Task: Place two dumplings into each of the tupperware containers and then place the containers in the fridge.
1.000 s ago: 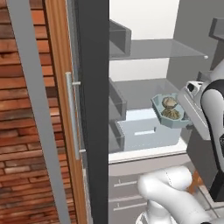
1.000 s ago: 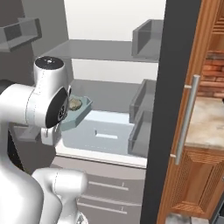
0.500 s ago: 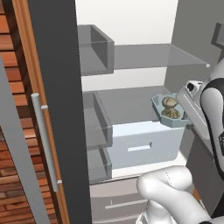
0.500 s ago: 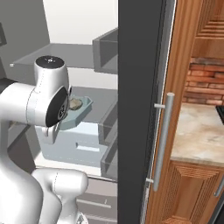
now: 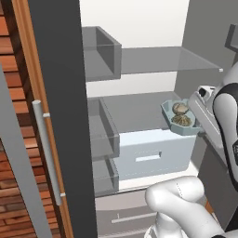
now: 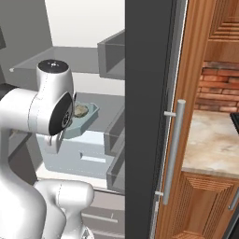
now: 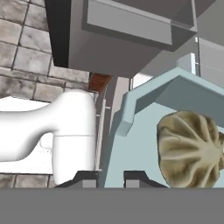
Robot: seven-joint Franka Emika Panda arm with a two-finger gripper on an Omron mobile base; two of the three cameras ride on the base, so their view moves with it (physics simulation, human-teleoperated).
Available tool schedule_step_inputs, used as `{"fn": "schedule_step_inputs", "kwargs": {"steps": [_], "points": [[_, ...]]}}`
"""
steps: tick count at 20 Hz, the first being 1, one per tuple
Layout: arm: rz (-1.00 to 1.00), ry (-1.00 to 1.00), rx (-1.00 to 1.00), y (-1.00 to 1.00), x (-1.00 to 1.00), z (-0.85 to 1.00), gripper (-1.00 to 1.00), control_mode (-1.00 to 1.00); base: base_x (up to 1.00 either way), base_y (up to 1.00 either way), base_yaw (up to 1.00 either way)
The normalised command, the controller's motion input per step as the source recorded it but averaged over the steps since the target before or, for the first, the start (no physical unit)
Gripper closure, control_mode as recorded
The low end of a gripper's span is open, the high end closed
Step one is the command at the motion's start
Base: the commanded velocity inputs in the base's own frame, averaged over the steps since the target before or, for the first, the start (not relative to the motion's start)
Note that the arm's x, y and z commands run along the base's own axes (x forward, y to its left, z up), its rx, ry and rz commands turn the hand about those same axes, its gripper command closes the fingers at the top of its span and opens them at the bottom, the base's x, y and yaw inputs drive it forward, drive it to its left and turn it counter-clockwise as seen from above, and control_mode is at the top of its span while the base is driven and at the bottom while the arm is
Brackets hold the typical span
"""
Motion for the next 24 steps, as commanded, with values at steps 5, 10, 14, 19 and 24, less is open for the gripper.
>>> {"fn": "schedule_step_inputs", "kwargs": {"steps": [5,10,14,19,24], "points": [[0.0,0.0,0.0,0.01,0.16,-0.15,1.0,-1.0,0.23,0.0,0.0],[0.02,0.0,0.0,0.17,0.81,-0.65,1.0,-1.0,0.0,0.0,0.0],[0.02,-0.04,0.0,0.17,0.85,-0.54,1.0,-1.0,0.0,0.0,0.0],[0.0,-0.11,0.0,0.16,0.81,-0.39,1.0,-1.0,0.0,0.0,0.0],[0.0,0.0,0.0,0.1,0.83,-0.18,1.0,-1.0,0.0,0.0,0.0]]}}
